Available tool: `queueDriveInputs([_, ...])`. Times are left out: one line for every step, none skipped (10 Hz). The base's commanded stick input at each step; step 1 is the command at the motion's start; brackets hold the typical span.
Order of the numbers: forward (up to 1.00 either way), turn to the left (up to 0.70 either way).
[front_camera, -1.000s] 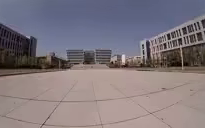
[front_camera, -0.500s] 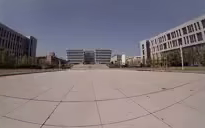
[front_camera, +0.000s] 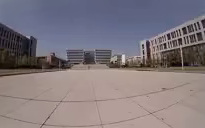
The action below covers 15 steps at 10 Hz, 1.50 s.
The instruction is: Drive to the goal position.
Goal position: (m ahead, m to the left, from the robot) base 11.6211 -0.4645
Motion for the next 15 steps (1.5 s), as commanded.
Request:
queueDriveInputs([0.04, 0.00])
queueDriveInputs([0.04, 0.00])
queueDriveInputs([0.04, 0.00])
queueDriveInputs([0.04, 0.00])
queueDriveInputs([0.04, 0.00])
queueDriveInputs([0.04, 0.00])
queueDriveInputs([0.04, 0.00])
queueDriveInputs([0.04, 0.00])
queueDriveInputs([0.04, 0.00])
queueDriveInputs([0.04, 0.00])
queueDriveInputs([0.04, 0.00])
queueDriveInputs([0.04, 0.00])
queueDriveInputs([0.04, 0.00])
queueDriveInputs([0.04, 0.00])
queueDriveInputs([0.04, 0.00])
